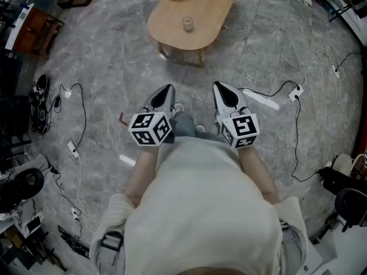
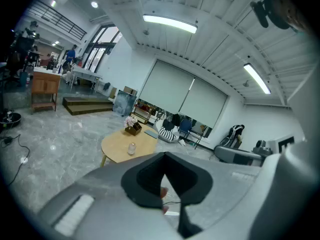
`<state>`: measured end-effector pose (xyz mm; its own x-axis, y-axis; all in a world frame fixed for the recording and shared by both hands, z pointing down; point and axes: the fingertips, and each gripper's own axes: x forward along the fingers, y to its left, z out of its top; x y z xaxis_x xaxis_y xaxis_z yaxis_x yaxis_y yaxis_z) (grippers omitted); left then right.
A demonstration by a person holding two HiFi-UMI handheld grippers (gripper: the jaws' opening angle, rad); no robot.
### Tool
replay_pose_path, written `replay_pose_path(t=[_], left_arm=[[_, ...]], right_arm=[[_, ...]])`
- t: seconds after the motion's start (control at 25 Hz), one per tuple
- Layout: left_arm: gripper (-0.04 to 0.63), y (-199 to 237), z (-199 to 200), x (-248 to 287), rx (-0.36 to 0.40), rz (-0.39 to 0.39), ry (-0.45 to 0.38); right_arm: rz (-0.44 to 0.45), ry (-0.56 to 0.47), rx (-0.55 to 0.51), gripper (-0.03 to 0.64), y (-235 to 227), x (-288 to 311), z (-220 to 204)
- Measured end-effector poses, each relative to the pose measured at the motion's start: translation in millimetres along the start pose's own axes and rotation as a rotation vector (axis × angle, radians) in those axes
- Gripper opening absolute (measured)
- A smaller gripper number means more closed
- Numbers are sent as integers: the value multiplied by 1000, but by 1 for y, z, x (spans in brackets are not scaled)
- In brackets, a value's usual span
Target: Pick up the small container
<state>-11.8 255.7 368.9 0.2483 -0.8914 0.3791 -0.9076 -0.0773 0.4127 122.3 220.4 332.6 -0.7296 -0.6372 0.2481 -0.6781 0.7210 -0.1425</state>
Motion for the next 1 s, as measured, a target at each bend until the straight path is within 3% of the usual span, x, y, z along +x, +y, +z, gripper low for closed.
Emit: replay_pose_path(t=[0.56,1.0], left_arm=[[2,-34,-11,-24,37,-14,-7],[2,-11,-6,1,32,19,17]], right_arm=[[34,-42,4,-3,18,-33,2],[32,-23,23,-2,4,-5,0]])
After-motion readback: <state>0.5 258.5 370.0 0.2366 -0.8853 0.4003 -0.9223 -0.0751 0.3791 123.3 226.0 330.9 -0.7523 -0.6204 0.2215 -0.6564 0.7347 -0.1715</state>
